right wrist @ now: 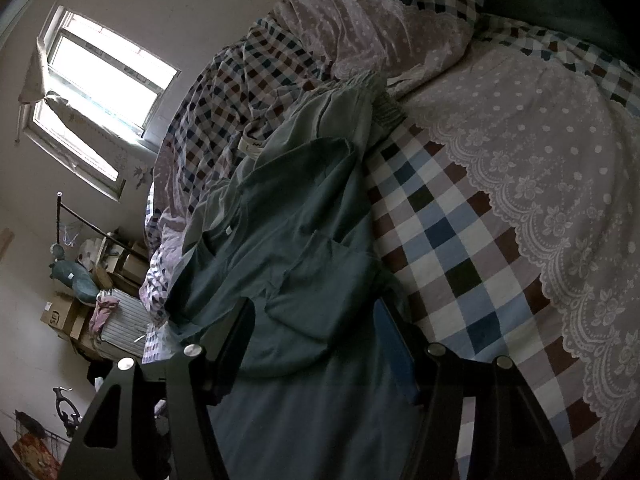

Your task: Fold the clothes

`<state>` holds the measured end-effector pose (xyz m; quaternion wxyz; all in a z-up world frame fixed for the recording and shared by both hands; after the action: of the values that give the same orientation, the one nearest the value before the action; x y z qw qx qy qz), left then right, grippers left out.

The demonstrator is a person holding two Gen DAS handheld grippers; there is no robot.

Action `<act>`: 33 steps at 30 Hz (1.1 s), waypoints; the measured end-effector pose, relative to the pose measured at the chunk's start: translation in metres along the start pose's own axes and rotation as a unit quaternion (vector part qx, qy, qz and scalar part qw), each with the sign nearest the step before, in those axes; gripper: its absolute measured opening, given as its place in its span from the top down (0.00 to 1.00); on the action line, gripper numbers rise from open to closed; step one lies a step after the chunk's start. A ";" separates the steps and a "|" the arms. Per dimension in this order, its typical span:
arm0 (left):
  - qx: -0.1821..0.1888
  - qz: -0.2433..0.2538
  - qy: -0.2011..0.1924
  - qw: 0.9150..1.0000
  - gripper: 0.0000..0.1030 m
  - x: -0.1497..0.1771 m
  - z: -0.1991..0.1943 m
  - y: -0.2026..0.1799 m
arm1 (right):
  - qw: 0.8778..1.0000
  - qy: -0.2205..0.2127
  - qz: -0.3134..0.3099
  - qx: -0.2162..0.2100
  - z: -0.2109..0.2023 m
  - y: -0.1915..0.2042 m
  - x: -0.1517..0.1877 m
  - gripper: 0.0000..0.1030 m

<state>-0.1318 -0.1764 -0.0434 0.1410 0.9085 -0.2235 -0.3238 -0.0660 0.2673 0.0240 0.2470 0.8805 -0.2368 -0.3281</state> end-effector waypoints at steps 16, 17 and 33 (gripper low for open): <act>0.032 -0.198 -0.060 0.978 0.93 0.031 -0.034 0.056 | 1.000 0.004 -0.027 0.015 0.007 0.002 0.004 0.36; 0.029 -0.159 -0.058 0.985 0.87 0.025 -0.037 0.045 | 1.000 0.005 -0.027 0.015 0.009 0.002 0.005 0.36; -0.032 0.045 0.004 0.998 0.95 0.000 0.009 -0.011 | 0.999 0.010 -0.032 0.014 0.012 0.004 0.008 0.36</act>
<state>-0.1342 -0.1677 -0.0548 0.1854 0.8939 -0.2533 -0.3202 -0.0697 0.2564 0.0151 0.2259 0.8943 -0.2105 -0.3240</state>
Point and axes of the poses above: each gripper's, at about its wrist camera, not at the fingertips, and z roughly the way its jaws point, y to its left, x to its underside, the point moved 10 cm from there along z, roughly the way its jaws point, and after that the axes turned 8 degrees about x, right-handed, at the moved point
